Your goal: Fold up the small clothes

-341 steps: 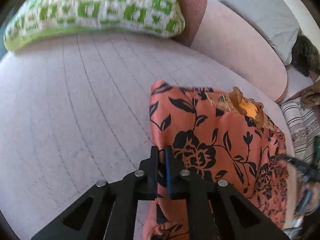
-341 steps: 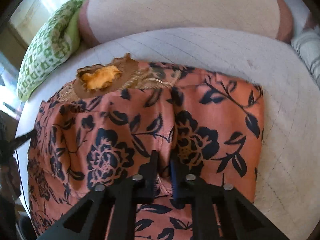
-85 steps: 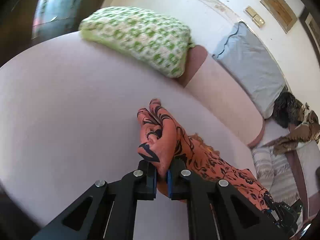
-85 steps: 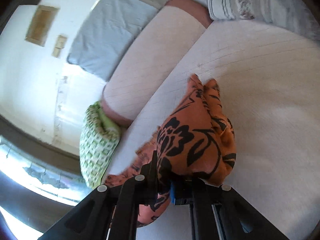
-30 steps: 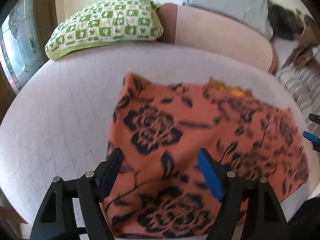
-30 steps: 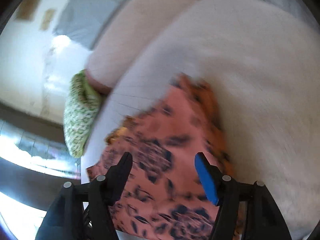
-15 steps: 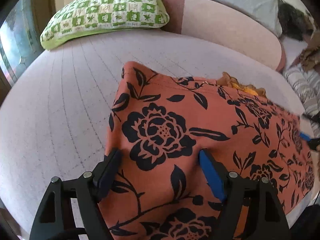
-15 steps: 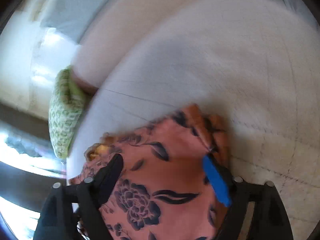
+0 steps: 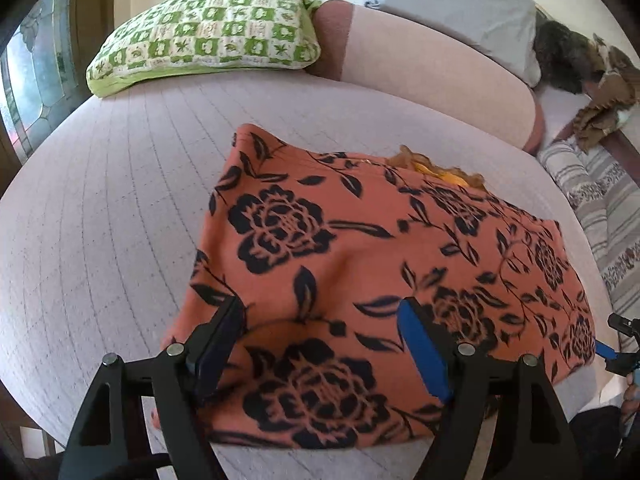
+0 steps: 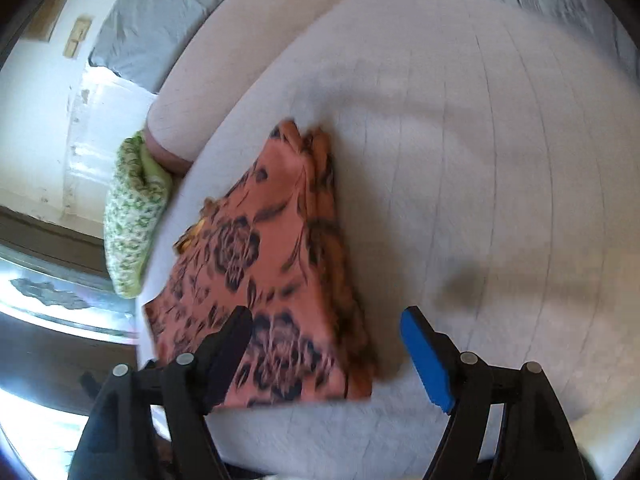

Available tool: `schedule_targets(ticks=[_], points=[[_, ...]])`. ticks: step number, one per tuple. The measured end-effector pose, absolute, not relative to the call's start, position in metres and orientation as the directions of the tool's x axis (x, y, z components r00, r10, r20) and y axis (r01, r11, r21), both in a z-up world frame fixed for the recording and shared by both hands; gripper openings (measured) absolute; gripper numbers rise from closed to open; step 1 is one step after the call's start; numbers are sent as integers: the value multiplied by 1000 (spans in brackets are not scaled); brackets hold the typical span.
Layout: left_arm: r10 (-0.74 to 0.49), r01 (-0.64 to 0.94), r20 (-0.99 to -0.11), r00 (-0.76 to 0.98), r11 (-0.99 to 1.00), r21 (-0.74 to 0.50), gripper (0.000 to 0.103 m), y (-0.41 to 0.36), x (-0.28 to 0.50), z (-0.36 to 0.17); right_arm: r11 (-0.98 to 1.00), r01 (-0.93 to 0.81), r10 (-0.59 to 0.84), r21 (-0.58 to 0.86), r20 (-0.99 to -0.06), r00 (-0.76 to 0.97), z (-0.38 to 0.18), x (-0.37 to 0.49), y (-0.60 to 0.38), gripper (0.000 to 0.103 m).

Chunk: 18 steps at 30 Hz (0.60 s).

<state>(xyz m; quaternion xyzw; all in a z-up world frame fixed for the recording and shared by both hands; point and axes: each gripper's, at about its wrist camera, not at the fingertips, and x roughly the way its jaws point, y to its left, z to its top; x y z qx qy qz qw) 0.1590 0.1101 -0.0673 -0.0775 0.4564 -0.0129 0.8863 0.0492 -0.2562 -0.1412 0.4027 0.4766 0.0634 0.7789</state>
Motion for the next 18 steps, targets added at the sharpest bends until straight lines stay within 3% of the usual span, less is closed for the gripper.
schedule_targets(ticks=[6,9,15,18], points=[[-102,-39,-805,584,987,-153,80,105,145,-64,541,365,552,758,-647,526,-166,38,-244,79],[-101,-38,-794,600,987,-155,80,107,141,-61,453,445,510,773,-633,582,-161,17,-256,79],[-122,-35,-796,592,984,-176,80,103,147,-62,208,431,598,878,-463,654,-181,10,-223,80],[-122,-13,-787,605,987,-163,80,98,148,-58,145,446,575,883,-442,688,-196,28,-215,79]])
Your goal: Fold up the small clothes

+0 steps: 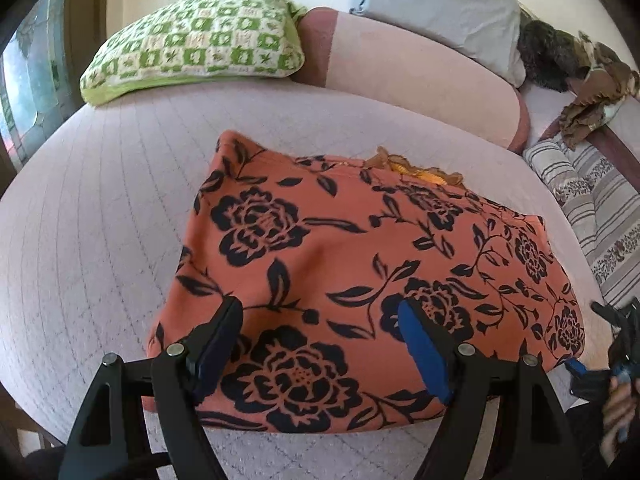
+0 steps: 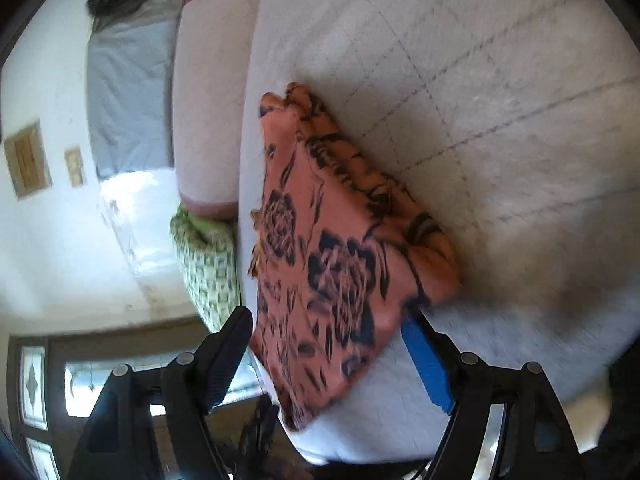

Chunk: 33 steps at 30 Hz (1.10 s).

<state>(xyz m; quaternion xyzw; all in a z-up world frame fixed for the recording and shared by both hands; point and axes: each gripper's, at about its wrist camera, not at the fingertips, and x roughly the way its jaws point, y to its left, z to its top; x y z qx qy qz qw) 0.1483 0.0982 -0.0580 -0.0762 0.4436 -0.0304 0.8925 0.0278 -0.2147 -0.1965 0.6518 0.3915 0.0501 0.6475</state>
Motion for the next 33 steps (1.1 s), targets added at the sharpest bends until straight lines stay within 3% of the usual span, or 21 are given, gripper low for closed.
schedule_targets(ticks=[2,3,4,8,11,13,14,15,17,18,19,23,30,33], points=[[-118,-9,-785,608,988,-155,80,97,149,-57,133,457,519,880,-454,724,-197,27,-220,65],[-115,-10,-784,610,988,-153,80,98,150,-57,176,473,484,863,-494,722,-193,29,-221,39],[-111,-15,-785,609,988,-152,80,98,151,-58,237,477,466,846,-530,709,-188,32,-220,20],[-109,-31,-792,601,987,-160,80,99,159,-62,449,434,409,781,-611,678,-159,37,-211,12],[-100,-16,-793,601,990,-137,80,94,165,-68,613,401,303,680,-672,676,-139,27,-202,12],[-92,-17,-814,574,992,-125,80,91,172,-76,631,449,343,632,-747,569,-171,28,-202,15],[-90,-18,-820,565,992,-121,80,91,175,-77,588,454,370,669,-722,584,-177,25,-207,15],[-91,-18,-816,570,992,-123,80,91,177,-76,569,451,382,687,-707,595,-174,23,-213,21],[-95,-15,-805,585,992,-127,80,92,180,-73,596,428,368,679,-705,606,-152,23,-221,40],[-94,-13,-803,589,992,-125,80,92,182,-72,617,404,350,675,-696,627,-140,23,-225,66],[-93,-14,-800,593,992,-125,80,92,185,-71,639,396,323,659,-698,640,-129,26,-230,79],[-99,-15,-805,585,991,-133,80,93,192,-74,697,339,301,632,-687,661,-106,52,-246,79],[-99,0,-813,574,993,-121,80,92,197,-85,731,251,408,634,-701,584,-138,160,-255,79],[-95,-3,-816,571,993,-117,80,95,198,-89,743,237,448,626,-728,518,-159,193,-248,69]])
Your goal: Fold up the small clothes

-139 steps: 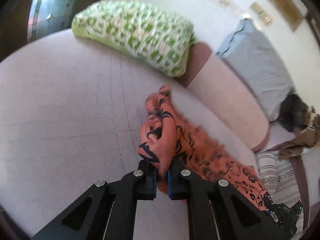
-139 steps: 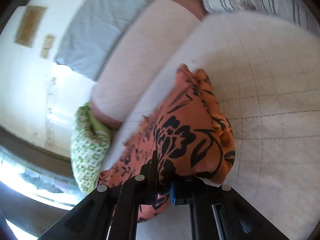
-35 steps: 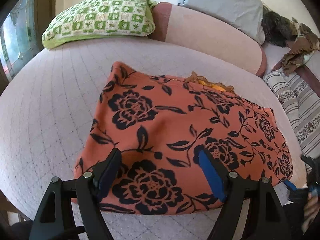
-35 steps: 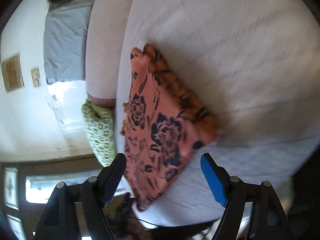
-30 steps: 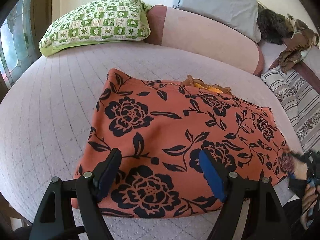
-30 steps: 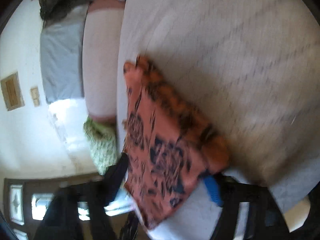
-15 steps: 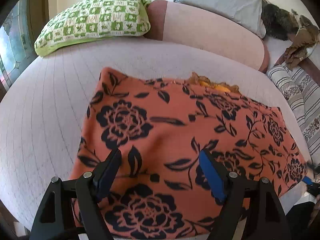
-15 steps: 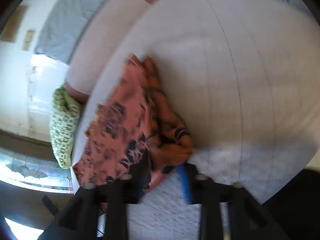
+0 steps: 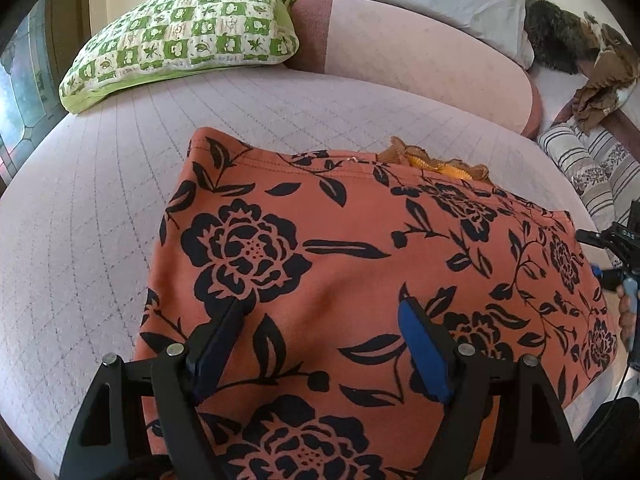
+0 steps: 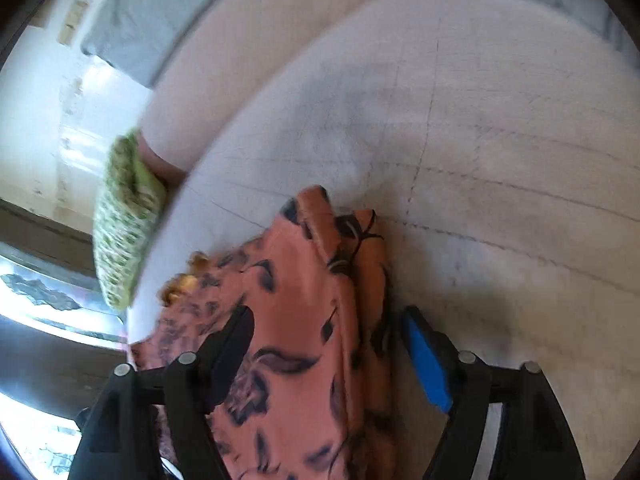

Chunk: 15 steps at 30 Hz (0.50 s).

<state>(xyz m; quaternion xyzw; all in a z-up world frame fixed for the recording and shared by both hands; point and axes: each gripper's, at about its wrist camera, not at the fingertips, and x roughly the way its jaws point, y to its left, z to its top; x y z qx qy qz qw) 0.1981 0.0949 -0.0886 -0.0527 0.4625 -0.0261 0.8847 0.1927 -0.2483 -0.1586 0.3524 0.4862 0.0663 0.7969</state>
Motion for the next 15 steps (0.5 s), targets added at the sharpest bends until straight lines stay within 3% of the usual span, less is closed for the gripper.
schedule_targets(ticks=[1,2,7,8,9,10,12,13,15], points=[[-95,-4,-815,572,993,-118,80,96,198,-90,761,224,436,608,-736,518,-157,196,-245,32],[-96,-2,-814,573,993,-118,80,97,198,-90,789,207,419,578,-753,507,-151,200,-241,14],[-94,18,-799,593,994,-103,82,97,196,-95,889,137,275,437,-749,602,-115,182,-220,14],[-90,20,-802,590,995,-97,82,96,196,-95,898,185,248,400,-805,538,-141,189,-222,16],[-89,24,-808,583,995,-93,83,95,196,-93,865,236,274,443,-811,517,-162,191,-231,17],[-96,26,-809,581,995,-99,83,96,195,-91,834,253,295,491,-783,548,-161,188,-236,24],[-105,12,-800,591,992,-122,83,103,191,-85,817,285,265,502,-764,588,-145,179,-239,60],[-100,-7,-800,592,992,-129,83,107,189,-82,820,293,242,491,-762,601,-138,176,-240,70],[-109,-38,-793,599,986,-164,83,118,184,-77,833,298,189,466,-747,637,-115,166,-237,70]])
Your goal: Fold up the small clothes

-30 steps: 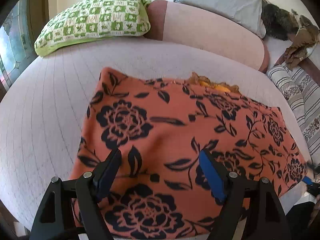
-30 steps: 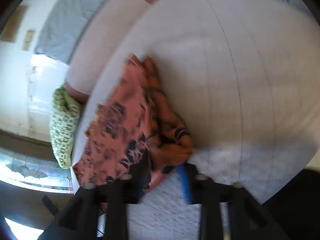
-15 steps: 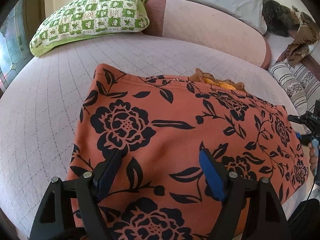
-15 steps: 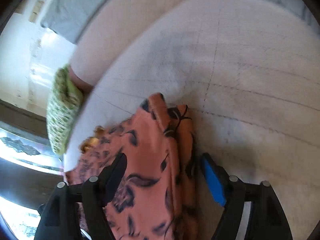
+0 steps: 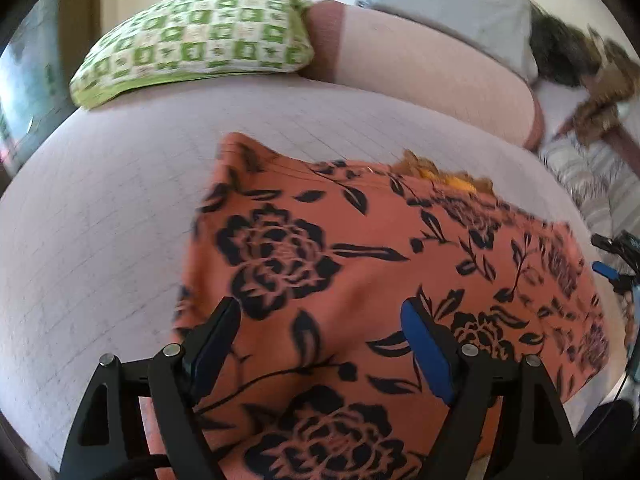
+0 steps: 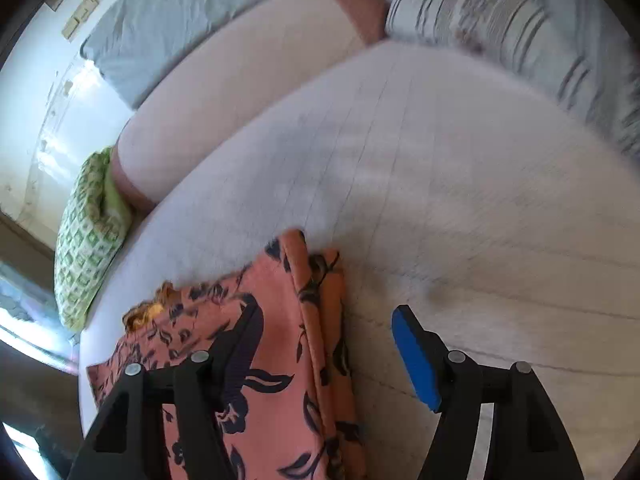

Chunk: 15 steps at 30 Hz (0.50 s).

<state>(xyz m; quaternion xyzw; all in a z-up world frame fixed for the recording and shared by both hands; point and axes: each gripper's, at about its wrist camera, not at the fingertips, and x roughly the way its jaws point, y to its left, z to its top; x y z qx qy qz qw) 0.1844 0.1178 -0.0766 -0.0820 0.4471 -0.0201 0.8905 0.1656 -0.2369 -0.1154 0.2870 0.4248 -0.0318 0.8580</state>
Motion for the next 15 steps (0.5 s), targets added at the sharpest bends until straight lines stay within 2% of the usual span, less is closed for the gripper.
schedule_targets(ticks=[3,5,6,7,8,9,12,15], points=[[-113,-75,-780,616,977,-201,83,135,173,-65,877,175,217,447,-695,685,-86,157,-211,70],[-98,-110,-767,634,971,-215,83,151,160,-57,875,33,342,483,-666,663,-82,154,-188,70],[-96,-122,-767,634,967,-222,83,157,156,-55,882,5,366,471,-692,622,-94,158,-179,70],[-100,-140,-771,629,961,-239,83,166,151,-55,899,45,341,436,-760,553,-116,165,-176,68],[-105,-156,-780,617,955,-252,83,175,146,-57,898,122,319,422,-817,480,-141,171,-181,54],[-106,-166,-786,608,952,-257,83,180,143,-57,867,190,316,461,-803,505,-149,166,-192,52],[-113,-197,-798,593,940,-280,83,200,133,-61,845,161,334,511,-737,588,-119,147,-188,61],[-171,-226,-802,572,907,-355,83,212,124,-69,873,55,344,485,-691,636,-97,124,-165,67]])
